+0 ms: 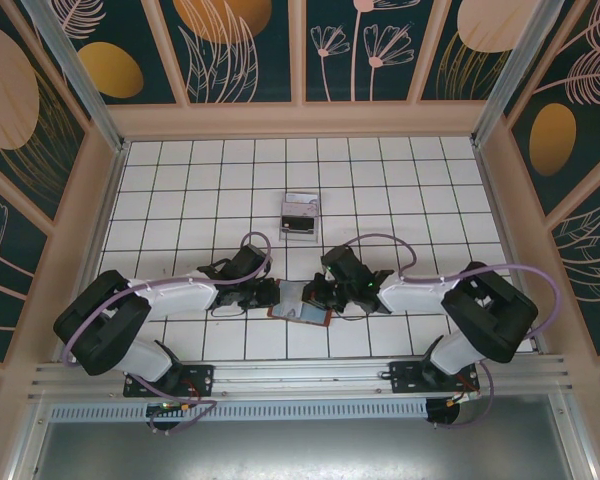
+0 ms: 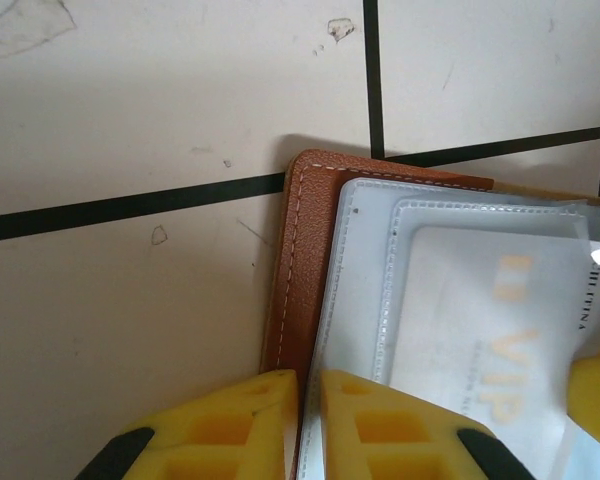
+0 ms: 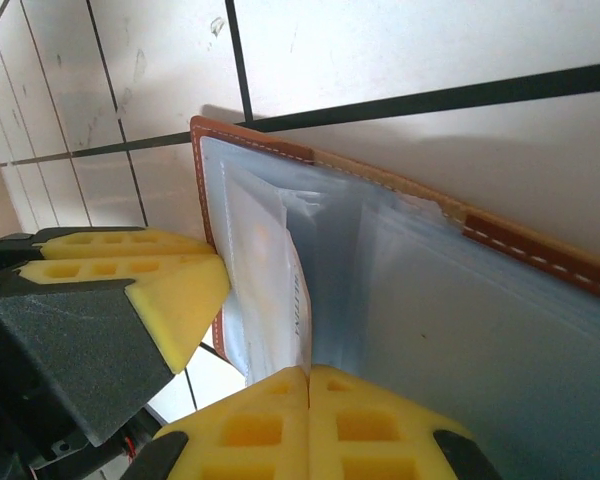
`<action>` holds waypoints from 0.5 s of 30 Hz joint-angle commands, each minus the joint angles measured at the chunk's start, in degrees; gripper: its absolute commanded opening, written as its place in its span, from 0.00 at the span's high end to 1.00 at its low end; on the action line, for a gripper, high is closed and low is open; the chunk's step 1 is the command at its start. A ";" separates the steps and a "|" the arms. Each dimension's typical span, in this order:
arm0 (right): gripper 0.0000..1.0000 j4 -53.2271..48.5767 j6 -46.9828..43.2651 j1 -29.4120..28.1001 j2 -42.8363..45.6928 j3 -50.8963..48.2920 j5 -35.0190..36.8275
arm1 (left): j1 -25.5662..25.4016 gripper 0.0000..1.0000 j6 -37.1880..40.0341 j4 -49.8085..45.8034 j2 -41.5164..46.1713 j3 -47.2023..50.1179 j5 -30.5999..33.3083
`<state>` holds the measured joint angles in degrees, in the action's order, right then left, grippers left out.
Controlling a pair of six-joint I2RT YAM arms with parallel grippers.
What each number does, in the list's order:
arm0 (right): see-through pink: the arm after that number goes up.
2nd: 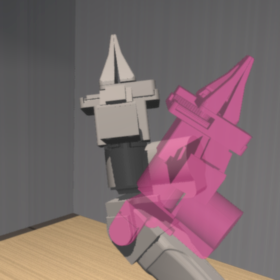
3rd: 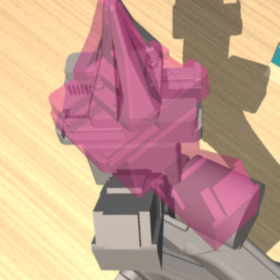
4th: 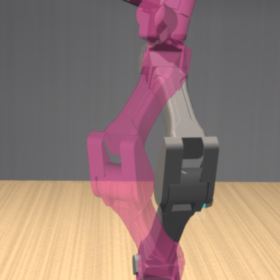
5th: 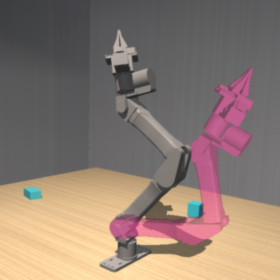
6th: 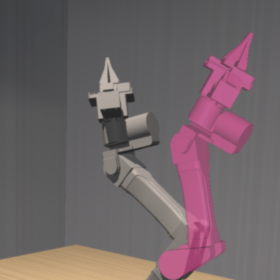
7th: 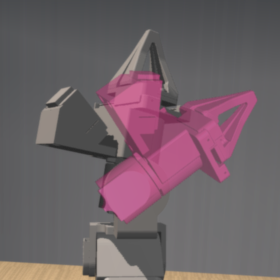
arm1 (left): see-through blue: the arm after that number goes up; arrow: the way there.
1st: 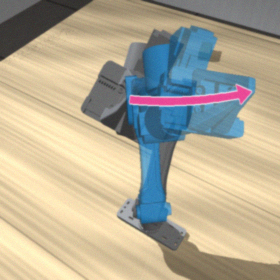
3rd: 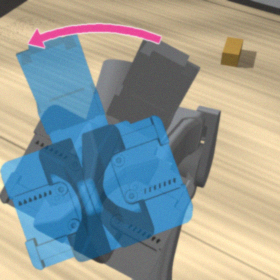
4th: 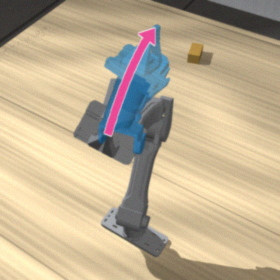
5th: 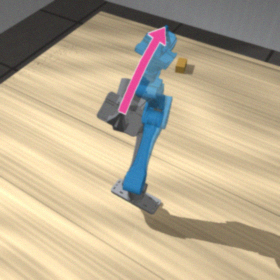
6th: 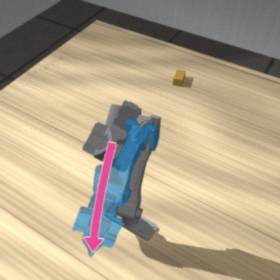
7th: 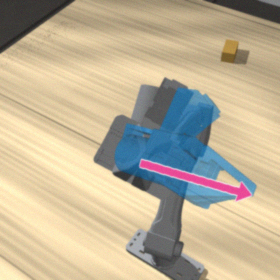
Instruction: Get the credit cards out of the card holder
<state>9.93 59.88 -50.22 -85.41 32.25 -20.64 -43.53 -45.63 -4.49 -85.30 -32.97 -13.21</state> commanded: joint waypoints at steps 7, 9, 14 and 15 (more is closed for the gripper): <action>0.96 -10.45 -3.71 0.44 1.68 2.49 2.31 | -1.37 0.79 0.15 -8.43 -4.49 3.64 2.15; 0.96 -8.67 -3.89 0.46 0.91 2.47 1.21 | -1.37 0.73 -0.20 -8.26 -2.86 3.24 1.90; 0.95 -4.76 -2.98 0.38 -1.79 2.38 -0.30 | -1.36 0.60 -0.79 -7.51 1.23 2.34 0.51; 0.95 -4.09 -2.88 0.38 -2.24 2.38 -0.57 | -1.38 0.57 -0.78 -7.38 1.44 2.30 0.16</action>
<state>4.95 57.36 -50.00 -85.78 34.02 -20.23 -44.62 -46.06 -3.90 -83.24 -33.10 -13.32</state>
